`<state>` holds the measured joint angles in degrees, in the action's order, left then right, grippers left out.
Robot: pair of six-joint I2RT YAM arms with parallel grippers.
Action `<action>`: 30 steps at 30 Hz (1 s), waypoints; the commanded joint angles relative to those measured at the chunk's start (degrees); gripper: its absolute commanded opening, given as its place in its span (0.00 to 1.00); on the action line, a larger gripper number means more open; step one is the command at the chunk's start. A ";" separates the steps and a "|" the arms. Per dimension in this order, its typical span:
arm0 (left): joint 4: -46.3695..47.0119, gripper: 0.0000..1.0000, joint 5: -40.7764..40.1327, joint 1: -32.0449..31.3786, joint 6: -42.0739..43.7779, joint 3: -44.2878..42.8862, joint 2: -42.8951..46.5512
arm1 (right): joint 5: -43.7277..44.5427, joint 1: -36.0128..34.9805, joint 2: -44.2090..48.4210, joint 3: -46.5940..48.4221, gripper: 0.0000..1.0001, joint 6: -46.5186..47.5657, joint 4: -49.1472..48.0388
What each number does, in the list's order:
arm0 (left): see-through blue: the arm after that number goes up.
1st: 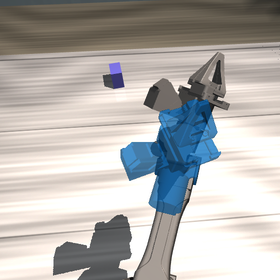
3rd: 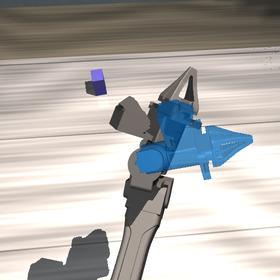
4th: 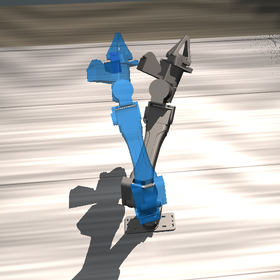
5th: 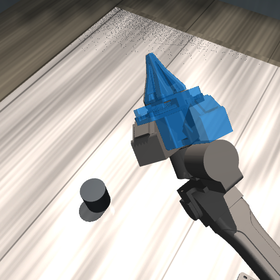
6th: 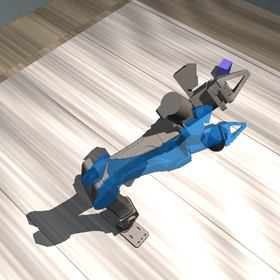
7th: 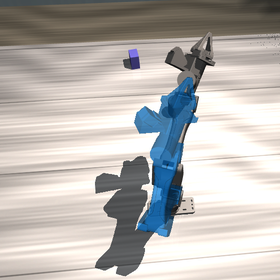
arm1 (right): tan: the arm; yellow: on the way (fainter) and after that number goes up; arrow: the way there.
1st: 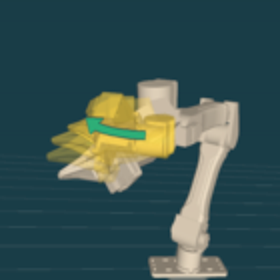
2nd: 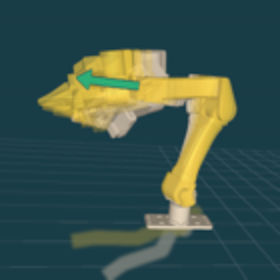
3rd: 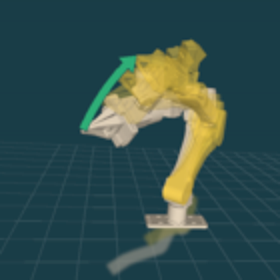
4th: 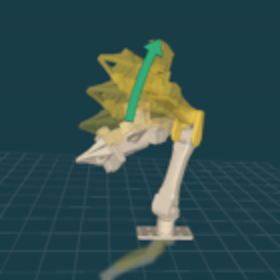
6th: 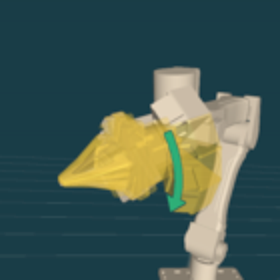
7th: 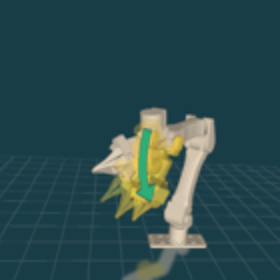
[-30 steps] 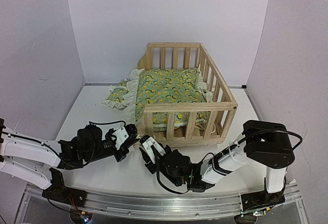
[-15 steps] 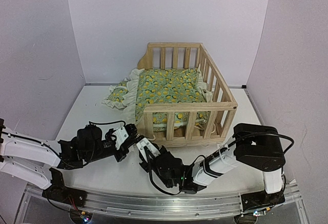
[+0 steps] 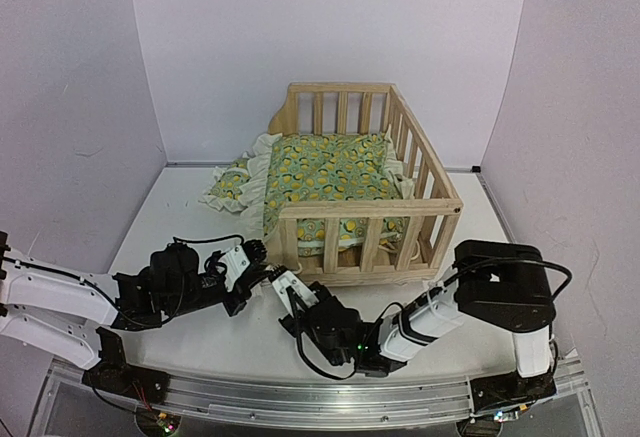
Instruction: Set up the pet bed
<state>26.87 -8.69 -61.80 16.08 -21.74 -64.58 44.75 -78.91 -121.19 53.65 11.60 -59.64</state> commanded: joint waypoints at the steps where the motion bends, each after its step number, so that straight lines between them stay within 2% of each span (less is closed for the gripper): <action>1: 1.34 0.00 0.33 0.36 -2.73 -1.49 -0.55 | -9.32 0.78 7.78 -4.41 0.00 -6.02 -0.94; 2: 1.33 0.00 0.61 0.41 -3.07 -1.63 -1.08 | -10.64 0.78 8.61 -4.84 0.00 -6.88 -0.57; 4: 0.73 0.09 1.08 0.46 -4.33 -2.09 -1.68 | -12.70 1.26 9.83 -5.31 0.00 -8.51 0.55; 7: -1.36 0.39 2.23 0.45 -8.18 -2.29 -0.36 | -14.96 2.52 10.72 -5.85 0.00 -10.20 1.10; 11: -4.88 0.51 3.20 0.54 -17.85 -1.50 3.98 | -16.92 3.67 11.44 -6.53 0.00 -11.15 1.10; 13: -6.86 0.69 2.84 0.55 -23.53 -0.27 6.71 | -17.02 3.75 11.62 -6.62 0.00 -11.16 1.17; 18: -8.06 0.73 1.75 0.54 -34.87 4.37 12.21 | -17.64 3.86 11.63 -6.46 0.00 -11.16 1.80; 22: -7.98 0.74 0.77 0.54 -39.09 6.37 12.90 | -17.76 3.86 11.51 -6.14 0.00 -11.16 2.28; 30: -2.43 0.74 2.26 0.72 -41.28 2.39 -1.35 | -17.88 3.85 11.53 -5.48 0.00 -11.16 3.34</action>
<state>19.51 -6.61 -61.43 -22.70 -15.66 -60.47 27.42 -75.02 -112.25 47.18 1.41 -55.64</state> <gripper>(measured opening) 0.743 0.008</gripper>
